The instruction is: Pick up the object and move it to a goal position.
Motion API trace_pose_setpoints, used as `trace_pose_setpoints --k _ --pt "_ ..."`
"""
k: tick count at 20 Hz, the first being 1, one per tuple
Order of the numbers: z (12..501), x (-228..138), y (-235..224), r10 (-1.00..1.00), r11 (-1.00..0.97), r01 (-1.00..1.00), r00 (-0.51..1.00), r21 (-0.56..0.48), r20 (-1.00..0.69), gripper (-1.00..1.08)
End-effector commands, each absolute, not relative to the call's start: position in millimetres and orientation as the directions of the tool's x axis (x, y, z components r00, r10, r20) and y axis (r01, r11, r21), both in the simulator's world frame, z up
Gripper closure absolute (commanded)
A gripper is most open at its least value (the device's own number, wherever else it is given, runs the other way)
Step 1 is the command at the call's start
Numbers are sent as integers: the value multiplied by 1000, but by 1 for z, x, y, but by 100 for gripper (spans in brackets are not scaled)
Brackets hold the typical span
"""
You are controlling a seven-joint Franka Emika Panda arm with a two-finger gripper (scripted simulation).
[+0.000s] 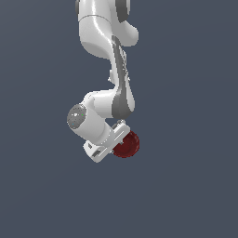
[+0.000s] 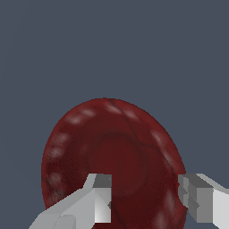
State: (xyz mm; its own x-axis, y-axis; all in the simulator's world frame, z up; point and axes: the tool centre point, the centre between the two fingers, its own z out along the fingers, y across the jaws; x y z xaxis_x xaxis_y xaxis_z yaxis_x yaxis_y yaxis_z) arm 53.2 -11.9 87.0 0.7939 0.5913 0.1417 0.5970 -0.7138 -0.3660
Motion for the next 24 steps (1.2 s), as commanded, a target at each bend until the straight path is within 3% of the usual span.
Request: trace_pose_setpoints --k 1,24 --pt "83 56 -13 617 -673 632 766 -385 180 -20" --pt "65 77 -28 674 -385 829 553 -406 491 -20"
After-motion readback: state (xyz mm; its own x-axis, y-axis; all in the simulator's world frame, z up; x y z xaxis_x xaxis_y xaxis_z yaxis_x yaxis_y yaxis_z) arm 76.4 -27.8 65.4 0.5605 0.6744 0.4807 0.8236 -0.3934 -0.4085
